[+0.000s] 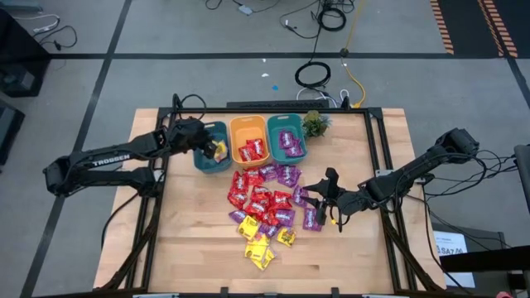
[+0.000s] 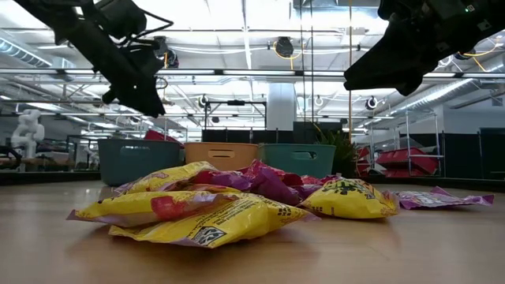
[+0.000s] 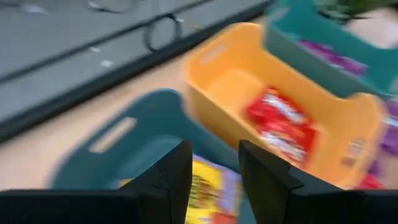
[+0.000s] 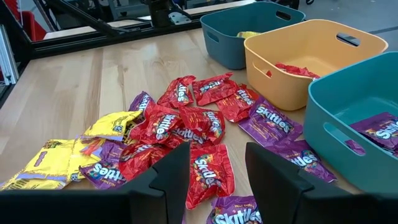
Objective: Sort candy
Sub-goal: Put the purple candy into the green bin
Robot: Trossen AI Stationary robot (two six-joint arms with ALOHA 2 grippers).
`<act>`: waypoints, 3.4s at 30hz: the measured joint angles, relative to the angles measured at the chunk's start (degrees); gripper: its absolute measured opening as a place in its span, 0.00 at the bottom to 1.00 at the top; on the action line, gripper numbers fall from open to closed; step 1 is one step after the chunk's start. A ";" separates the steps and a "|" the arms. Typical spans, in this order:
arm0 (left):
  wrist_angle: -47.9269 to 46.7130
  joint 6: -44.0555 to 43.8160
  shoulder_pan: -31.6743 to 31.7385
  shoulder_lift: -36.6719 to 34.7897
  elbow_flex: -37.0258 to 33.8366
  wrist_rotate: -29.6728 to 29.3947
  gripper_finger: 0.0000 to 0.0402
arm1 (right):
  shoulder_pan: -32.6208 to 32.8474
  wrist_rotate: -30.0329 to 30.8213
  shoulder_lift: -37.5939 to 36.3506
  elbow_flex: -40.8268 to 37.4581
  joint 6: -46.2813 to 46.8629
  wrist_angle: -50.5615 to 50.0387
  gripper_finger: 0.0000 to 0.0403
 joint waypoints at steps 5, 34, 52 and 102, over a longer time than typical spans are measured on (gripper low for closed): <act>2.27 2.58 -3.07 -0.52 0.13 11.56 0.35 | -0.02 0.00 0.00 0.00 0.00 0.01 0.36; 33.35 -0.39 -54.30 1.03 -11.90 -14.16 0.35 | 3.56 -12.72 0.00 0.00 13.45 -12.81 0.31; 34.41 -9.46 -62.24 12.32 -12.11 -23.44 0.35 | 3.54 -17.82 12.25 0.00 18.12 -18.42 0.56; 34.06 -6.05 -62.33 15.13 -12.04 -23.23 0.35 | -39.77 -10.73 13.37 22.82 -6.46 -20.79 0.06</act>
